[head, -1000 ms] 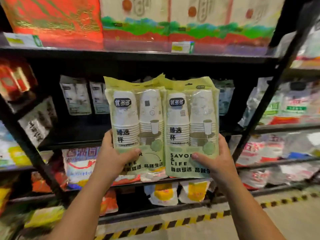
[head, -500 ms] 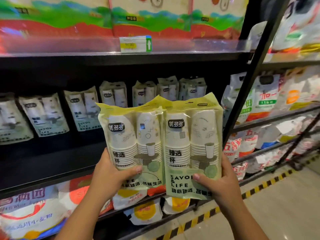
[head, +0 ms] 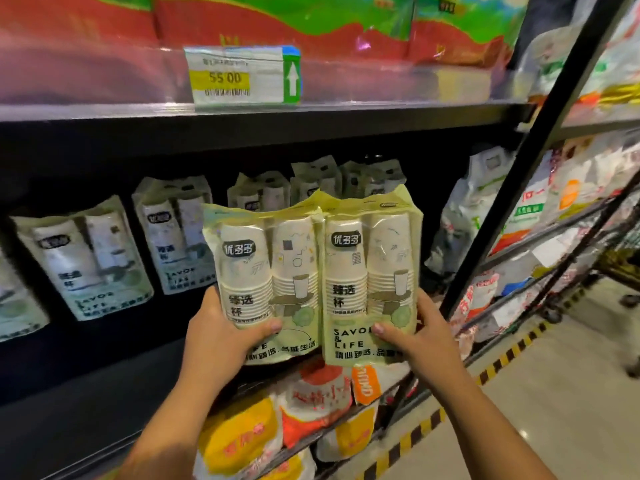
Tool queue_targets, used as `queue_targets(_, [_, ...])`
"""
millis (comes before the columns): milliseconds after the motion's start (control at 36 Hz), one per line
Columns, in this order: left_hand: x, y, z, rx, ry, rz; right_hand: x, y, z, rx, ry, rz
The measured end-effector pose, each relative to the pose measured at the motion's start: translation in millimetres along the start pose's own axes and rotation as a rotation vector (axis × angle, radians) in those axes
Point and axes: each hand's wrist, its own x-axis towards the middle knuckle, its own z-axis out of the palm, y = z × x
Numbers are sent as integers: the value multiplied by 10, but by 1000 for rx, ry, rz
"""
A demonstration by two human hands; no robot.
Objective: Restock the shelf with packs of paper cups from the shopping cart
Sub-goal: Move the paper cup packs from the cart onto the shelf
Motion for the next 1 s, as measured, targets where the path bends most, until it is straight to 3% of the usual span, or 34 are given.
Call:
queue_targets(500, [766, -261, 954, 121, 56, -312, 1616, 954, 90, -91, -231, 110])
queue_targets(667, [875, -420, 1273, 68, 130, -302, 2094, 1210, 154, -69, -291, 96])
queue_targets(917, [1092, -730, 1498, 115, 204, -426, 2654, 1384, 316, -59, -340, 76])
queue_targets(1000, [1191, -741, 1551, 83, 265, -347, 2850, 1422, 402, 1, -329, 68])
